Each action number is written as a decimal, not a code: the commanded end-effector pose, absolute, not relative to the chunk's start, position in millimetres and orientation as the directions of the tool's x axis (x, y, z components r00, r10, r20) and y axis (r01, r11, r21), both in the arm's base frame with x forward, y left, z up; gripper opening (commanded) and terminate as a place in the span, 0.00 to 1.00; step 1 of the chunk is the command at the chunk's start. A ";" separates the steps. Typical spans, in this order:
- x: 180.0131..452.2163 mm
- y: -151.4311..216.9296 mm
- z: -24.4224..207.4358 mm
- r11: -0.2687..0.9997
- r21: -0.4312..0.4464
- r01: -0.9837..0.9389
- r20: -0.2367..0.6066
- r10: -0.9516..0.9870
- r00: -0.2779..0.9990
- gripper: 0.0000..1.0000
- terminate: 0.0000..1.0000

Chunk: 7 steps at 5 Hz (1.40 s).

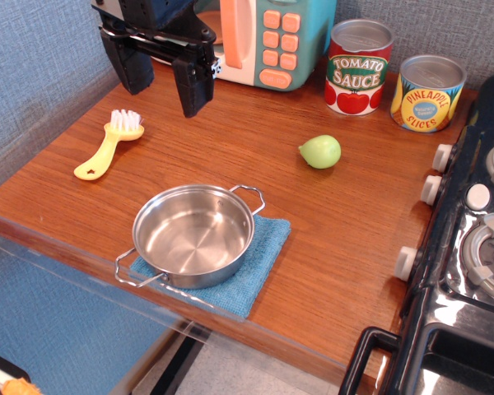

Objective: Move the green object next to the yellow brush

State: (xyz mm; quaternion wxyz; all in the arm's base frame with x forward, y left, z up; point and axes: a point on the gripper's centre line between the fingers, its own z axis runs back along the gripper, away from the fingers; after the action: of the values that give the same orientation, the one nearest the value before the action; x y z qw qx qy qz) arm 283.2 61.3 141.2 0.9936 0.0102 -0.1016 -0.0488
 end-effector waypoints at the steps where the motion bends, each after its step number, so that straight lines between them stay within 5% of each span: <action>1: 283.2 61.3 141.2 0.995 0.030 0.095 0.201 -0.099 0.975 1.00 0.00; 7: 406.5 -47.0 67.1 1.000 0.015 0.022 0.188 -0.024 0.982 1.00 0.00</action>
State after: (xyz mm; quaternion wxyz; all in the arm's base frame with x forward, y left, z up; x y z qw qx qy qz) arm 401.2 -45.4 47.9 0.9976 0.0088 -0.0683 -0.0074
